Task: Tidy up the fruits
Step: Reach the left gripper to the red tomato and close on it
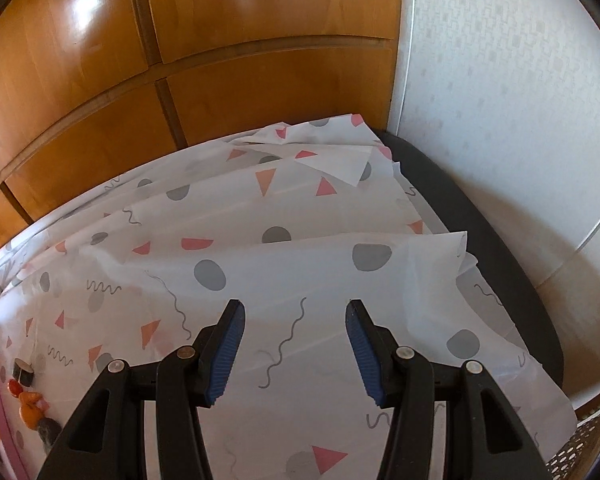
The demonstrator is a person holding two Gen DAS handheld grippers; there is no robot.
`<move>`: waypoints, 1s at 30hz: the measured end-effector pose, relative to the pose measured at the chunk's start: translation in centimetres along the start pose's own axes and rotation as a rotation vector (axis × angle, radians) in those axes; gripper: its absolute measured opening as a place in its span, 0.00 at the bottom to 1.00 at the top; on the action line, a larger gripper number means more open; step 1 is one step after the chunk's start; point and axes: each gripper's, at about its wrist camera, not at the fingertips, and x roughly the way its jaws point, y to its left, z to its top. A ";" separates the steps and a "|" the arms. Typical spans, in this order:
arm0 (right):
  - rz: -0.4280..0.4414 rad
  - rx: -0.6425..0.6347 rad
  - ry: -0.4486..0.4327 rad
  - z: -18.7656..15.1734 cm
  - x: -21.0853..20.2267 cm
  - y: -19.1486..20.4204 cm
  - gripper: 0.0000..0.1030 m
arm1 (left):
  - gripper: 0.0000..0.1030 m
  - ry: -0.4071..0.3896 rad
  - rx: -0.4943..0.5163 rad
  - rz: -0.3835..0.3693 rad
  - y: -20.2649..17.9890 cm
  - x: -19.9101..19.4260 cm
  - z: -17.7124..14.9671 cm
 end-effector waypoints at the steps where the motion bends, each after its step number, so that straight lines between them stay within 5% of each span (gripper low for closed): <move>1: 0.001 -0.001 -0.002 -0.1 -0.1 0.0 0.52 | 0.32 0.018 -0.015 -0.008 0.0 0.9 0.5; 9: 0.002 0.057 -0.011 -0.2 -0.1 -1.0 0.52 | 0.32 0.088 -0.110 -0.024 0.2 5.6 2.8; 19: 0.004 0.053 0.006 -0.1 0.3 -0.9 0.52 | 0.31 0.078 -0.134 -0.021 -0.2 8.7 4.3; 30: 0.005 0.047 0.018 -0.2 0.6 -0.9 0.52 | 0.29 0.008 -0.113 -0.059 -0.1 4.4 1.9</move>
